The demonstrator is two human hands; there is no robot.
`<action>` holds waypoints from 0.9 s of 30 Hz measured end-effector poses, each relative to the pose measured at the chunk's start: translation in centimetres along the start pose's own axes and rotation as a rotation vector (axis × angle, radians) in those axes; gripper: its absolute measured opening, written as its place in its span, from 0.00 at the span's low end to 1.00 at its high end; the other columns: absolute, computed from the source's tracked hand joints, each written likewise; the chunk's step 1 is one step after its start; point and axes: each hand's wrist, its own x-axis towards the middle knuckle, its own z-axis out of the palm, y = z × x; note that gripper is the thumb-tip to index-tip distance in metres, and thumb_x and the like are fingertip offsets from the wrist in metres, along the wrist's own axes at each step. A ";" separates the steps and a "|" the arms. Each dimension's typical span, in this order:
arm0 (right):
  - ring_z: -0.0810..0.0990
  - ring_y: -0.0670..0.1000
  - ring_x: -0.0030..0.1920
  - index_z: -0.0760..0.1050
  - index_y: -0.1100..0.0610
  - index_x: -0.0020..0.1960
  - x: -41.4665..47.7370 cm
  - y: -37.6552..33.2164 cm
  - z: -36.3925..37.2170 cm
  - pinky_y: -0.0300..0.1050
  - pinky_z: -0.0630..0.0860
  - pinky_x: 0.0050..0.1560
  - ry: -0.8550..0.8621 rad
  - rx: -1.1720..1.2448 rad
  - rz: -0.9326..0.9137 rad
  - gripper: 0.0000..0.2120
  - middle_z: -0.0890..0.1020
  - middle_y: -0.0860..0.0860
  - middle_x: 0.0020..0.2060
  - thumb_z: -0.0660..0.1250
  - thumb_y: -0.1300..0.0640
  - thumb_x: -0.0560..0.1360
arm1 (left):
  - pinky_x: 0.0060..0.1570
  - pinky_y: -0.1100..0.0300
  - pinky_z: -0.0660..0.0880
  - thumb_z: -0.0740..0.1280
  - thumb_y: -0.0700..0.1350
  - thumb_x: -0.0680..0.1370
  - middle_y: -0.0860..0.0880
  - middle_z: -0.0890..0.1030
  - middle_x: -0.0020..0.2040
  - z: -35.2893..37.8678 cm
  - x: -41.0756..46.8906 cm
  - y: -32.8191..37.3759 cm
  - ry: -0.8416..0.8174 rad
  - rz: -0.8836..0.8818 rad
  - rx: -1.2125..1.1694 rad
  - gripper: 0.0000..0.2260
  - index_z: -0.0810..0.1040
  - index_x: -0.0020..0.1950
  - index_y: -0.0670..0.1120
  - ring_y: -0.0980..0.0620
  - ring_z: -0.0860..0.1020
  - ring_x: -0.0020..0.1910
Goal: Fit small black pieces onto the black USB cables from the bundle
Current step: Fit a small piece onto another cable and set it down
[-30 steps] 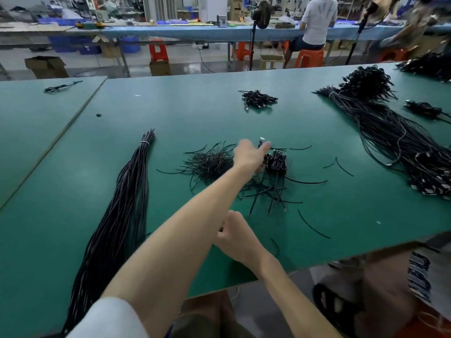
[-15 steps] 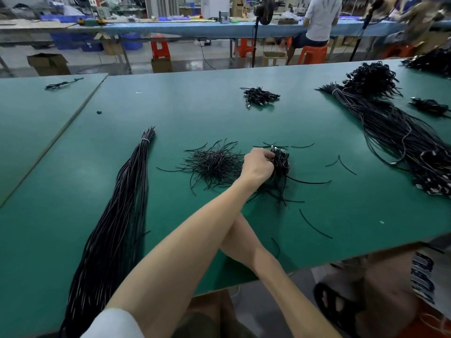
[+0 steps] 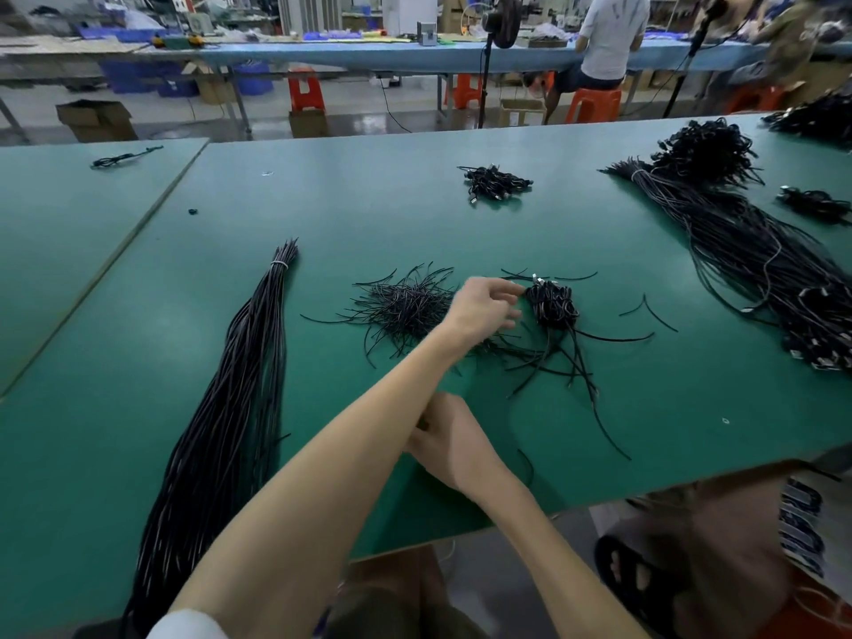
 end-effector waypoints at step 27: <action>0.81 0.42 0.34 0.84 0.55 0.49 -0.5 -0.4 -0.3 0.36 0.77 0.39 0.035 0.134 -0.087 0.07 0.86 0.50 0.35 0.68 0.57 0.82 | 0.51 0.47 0.75 0.67 0.43 0.83 0.36 0.78 0.59 -17.9 -12.1 -9.7 0.685 -0.377 0.998 0.13 0.72 0.61 0.35 0.36 0.76 0.60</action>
